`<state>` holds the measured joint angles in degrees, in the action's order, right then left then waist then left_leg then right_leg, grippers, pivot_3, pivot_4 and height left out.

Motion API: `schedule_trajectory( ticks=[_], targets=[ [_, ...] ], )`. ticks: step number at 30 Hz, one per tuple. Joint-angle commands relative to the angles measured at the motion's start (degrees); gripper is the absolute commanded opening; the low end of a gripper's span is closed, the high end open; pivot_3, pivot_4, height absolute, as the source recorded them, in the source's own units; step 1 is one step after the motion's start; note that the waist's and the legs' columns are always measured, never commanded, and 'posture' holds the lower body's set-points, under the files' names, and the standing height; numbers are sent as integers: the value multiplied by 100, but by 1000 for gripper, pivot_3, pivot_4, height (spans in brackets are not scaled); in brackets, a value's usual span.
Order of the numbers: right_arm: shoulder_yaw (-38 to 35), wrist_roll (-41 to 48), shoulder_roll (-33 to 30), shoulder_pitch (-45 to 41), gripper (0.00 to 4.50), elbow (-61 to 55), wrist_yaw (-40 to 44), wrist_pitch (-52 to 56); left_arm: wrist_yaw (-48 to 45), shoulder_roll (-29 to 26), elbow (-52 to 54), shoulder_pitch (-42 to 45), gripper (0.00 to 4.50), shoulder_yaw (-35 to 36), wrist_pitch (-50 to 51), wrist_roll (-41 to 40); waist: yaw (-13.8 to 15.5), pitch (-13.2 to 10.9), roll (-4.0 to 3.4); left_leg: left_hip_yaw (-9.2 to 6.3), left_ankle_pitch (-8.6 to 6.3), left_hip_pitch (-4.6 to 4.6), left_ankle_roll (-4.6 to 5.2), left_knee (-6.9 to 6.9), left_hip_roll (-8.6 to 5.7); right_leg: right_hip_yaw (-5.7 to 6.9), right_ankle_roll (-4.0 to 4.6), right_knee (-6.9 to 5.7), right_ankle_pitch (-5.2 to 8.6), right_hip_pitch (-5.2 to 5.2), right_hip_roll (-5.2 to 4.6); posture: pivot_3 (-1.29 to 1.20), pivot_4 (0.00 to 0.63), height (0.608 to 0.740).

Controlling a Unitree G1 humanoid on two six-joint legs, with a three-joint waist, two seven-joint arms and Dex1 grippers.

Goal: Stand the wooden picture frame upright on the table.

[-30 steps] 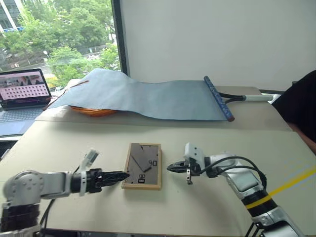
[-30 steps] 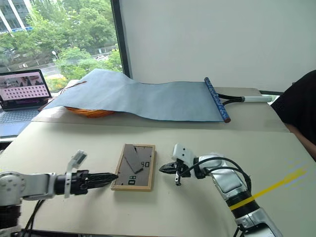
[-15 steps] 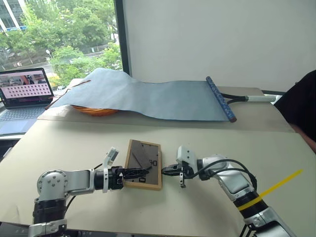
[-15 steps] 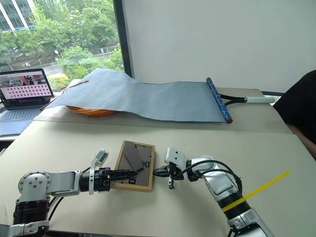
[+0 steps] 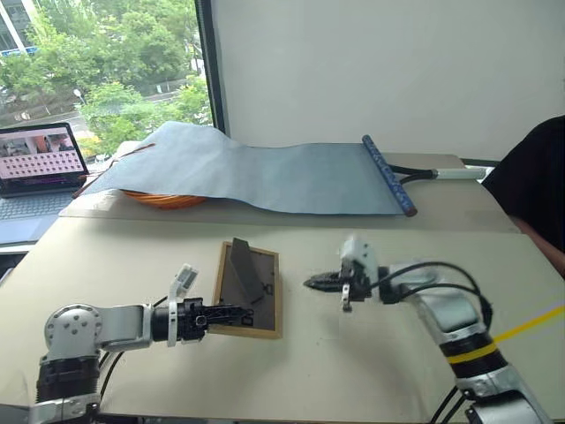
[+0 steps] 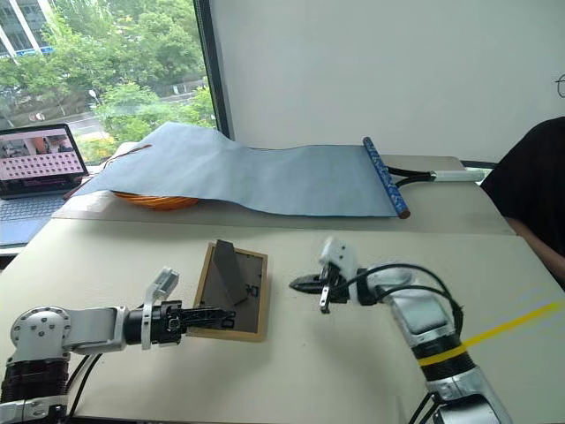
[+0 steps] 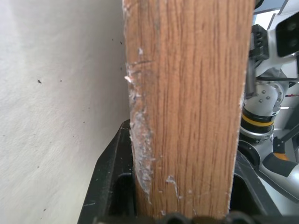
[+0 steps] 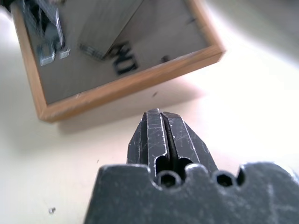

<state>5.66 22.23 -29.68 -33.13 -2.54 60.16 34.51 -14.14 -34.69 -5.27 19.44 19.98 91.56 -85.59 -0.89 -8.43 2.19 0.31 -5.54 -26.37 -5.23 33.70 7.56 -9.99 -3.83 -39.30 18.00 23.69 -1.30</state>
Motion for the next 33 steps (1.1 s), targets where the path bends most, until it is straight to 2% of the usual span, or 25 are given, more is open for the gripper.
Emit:
schedule_trajectory(
  ticks=[1, 2, 9, 14, 18, 26, 29, 33],
  targets=[
    [-346, 935, 213, -394, 596, -561, -183, 1073, -347, -186, 226, 114, 1108, -21, 16, -264, -22, 0, -1, 0, 0, 0, 0, -3, 0, 0, 1, 0, 0, 2, 0, 0, 150, 704],
    [-253, 1033, 295, -447, 708, -638, -196, 1237, -367, -200, 240, 137, 1108, -61, 11, -261, -26, 0, 0, -1, 0, -1, 0, -5, 0, 0, 2, 0, 1, 2, 1, 0, 150, 704],
    [380, 859, 843, -817, 2944, -222, -420, 1346, -348, -155, 394, 414, 1108, -331, -131, -286, 10, -1, 0, -4, 0, -35, -3, -10, -1, 8, 6, 1, 3, 35, 0, 0, 150, 704],
    [687, 854, 931, -829, 2944, -69, -231, 1320, -254, -147, 424, 474, 1108, -400, -206, -448, 23, -1, -1, -15, 1, -68, -4, 2, -1, 25, 3, 1, 0, 48, -1, 0, 150, 704],
    [640, 1232, 1017, -705, 2944, -398, 30, 1333, -116, -190, 300, 428, 1108, -427, -292, -642, 17, -1, -1, -20, 1, -70, -4, 1, -1, 28, 3, 0, 0, 50, 0, 0, 150, 704],
    [355, 1577, 782, -393, 2944, -899, 250, 1238, 117, -382, 21, 340, 1108, -519, -421, -1102, 19, -1, -1, -23, 1, -72, -4, 3, -1, 32, 3, 0, 0, 49, -1, 0, 150, 704],
    [378, 1207, 500, -277, 2944, -930, 190, 924, 181, -515, -37, 234, 1108, -580, -503, -1416, 19, -1, -1, -23, 1, -72, -4, 3, -1, 32, 3, 1, 0, 50, -1, 0, 150, 704],
    [218, 530, 372, -276, 2944, -538, -184, -73, 192, -796, -13, 47, 1108, -765, -593, -1899, -1, -1, -1, -23, 1, -71, -4, 2, 0, 32, 4, 1, 1, 54, 0, 0, 150, 704]
  ],
)
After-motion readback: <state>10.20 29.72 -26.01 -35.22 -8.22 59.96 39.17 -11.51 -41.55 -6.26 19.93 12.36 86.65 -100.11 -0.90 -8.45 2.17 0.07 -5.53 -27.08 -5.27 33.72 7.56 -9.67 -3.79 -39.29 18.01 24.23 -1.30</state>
